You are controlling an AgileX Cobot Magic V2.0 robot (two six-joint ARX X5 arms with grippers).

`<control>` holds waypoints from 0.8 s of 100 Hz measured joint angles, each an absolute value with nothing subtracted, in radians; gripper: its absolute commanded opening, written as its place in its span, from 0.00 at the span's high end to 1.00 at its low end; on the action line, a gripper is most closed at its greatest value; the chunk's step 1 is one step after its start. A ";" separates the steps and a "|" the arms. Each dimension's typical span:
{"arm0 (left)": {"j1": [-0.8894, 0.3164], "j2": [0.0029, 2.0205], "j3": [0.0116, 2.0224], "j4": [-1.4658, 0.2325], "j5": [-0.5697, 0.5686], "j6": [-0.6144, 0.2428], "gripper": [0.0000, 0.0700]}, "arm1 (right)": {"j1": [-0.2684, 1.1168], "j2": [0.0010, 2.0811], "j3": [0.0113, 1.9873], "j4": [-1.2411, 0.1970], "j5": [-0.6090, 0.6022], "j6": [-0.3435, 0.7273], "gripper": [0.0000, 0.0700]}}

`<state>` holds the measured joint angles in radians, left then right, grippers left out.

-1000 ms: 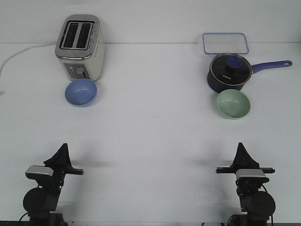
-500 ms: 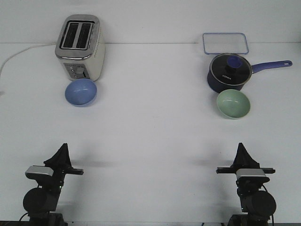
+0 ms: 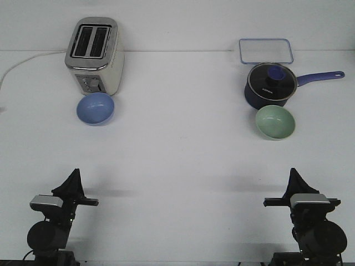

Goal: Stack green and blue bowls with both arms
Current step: 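Raise the right gripper and reach to the rim of the pale green bowl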

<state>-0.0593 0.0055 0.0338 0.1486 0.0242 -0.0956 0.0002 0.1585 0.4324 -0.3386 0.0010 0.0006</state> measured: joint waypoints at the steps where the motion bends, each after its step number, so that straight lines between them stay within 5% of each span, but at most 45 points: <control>1: -0.059 0.006 0.034 0.149 0.024 -0.096 0.98 | 0.000 0.166 0.443 -0.346 0.001 0.001 1.00; 50: -0.059 0.006 0.034 0.149 0.024 -0.096 0.98 | 0.000 0.617 0.919 -0.821 0.004 0.042 1.00; 80: -0.059 0.006 0.034 0.149 0.024 -0.096 0.99 | 0.000 0.812 0.975 -0.922 0.004 0.043 1.00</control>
